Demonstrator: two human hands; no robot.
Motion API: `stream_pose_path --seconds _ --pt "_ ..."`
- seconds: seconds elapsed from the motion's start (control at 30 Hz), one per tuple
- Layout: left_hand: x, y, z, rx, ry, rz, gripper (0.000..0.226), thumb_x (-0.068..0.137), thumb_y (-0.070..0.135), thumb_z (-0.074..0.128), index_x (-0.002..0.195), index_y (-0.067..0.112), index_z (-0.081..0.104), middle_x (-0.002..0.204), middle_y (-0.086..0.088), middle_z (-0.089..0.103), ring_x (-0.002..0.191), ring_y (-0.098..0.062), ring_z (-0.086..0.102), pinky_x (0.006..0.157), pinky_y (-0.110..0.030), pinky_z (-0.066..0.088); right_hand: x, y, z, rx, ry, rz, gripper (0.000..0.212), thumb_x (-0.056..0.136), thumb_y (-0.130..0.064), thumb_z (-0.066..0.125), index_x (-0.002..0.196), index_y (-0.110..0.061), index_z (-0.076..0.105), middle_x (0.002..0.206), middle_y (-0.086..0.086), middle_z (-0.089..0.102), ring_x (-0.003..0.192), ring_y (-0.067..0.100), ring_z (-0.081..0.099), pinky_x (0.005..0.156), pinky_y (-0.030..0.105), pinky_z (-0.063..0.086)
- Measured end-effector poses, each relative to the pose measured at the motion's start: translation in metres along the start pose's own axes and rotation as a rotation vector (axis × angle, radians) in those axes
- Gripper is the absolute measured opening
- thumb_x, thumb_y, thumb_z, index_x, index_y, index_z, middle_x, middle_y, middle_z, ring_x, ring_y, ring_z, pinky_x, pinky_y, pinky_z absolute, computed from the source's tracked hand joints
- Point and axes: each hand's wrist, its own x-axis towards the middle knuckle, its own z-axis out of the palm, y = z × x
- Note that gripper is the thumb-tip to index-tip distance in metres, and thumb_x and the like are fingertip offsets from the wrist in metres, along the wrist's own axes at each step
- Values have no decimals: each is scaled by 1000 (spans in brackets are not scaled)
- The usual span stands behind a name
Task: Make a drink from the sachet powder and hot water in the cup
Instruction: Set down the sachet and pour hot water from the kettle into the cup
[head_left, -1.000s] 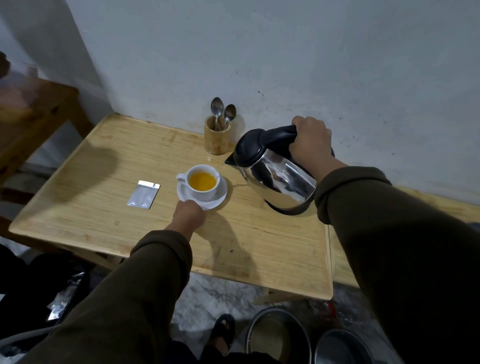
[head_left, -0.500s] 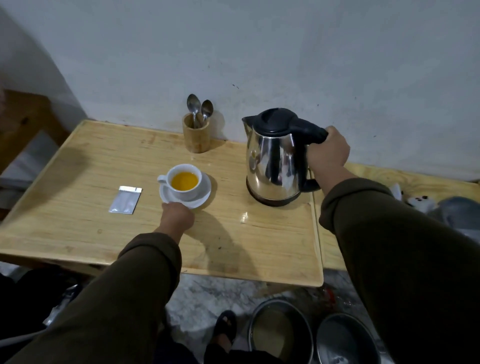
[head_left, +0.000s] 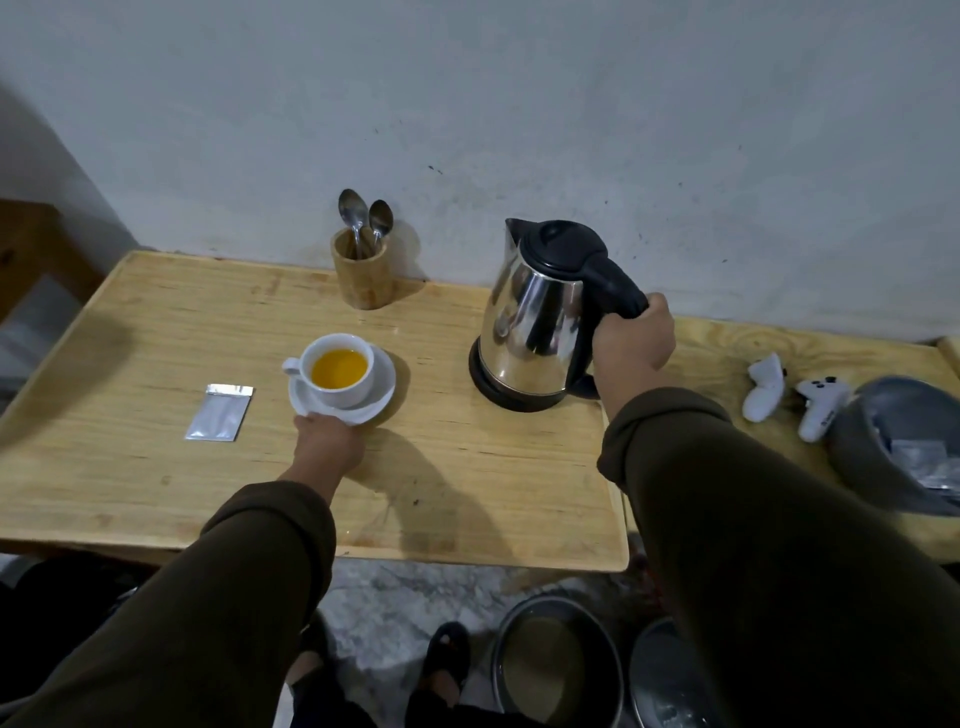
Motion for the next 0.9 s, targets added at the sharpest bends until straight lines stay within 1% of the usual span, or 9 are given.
stream_pose_path --seconds 0.13,0.27,0.47,0.57,0.7,0.8,0.9 --pt "-1 0 -3 -60 -13 -30 67 88 24 56 143 -1 25 140 -21 39 125 -34 47 100 -38 42 -1 -2 7 25 1 20 25 73 0 51 93 -16 56 102 9 65 94 29 63 84 46 56" --pt "-1 -1 -4 -29 -3 -14 60 90 24 51 140 -1 31 139 -21 43 124 -34 48 99 -39 42 -4 1 12 26 18 29 24 74 2 51 91 -15 55 101 10 64 92 30 62 83 45 57" --pt "-2 0 -2 -1 19 -77 55 90 23 48 138 0 37 140 -19 43 124 -35 49 99 -39 42 -6 7 15 -9 25 1 23 74 4 53 87 -15 54 101 10 63 93 31 61 83 43 57" --pt "-1 -2 -3 20 25 -55 49 91 25 48 133 1 43 135 -20 48 123 -35 50 99 -39 42 -6 10 14 -40 27 -7 24 75 5 54 95 -9 57 105 12 62 97 31 60 85 42 56" --pt "-2 -3 -9 142 33 1 37 95 24 42 124 4 52 127 -18 57 119 -33 54 97 -36 42 -6 7 13 -43 3 53 25 78 3 56 101 -7 55 112 13 58 100 31 59 86 43 56" --pt "-5 -2 -15 225 32 14 35 95 21 40 120 3 56 125 -17 59 119 -32 54 97 -35 42 -13 6 13 -9 1 105 35 79 2 57 112 -8 51 121 12 51 111 32 54 93 42 53" --pt "-9 -4 -24 301 30 57 33 97 17 36 119 2 57 125 -16 60 120 -31 54 98 -34 41 -25 6 17 33 25 155 51 82 0 57 130 -8 42 136 11 41 124 31 46 101 41 47"
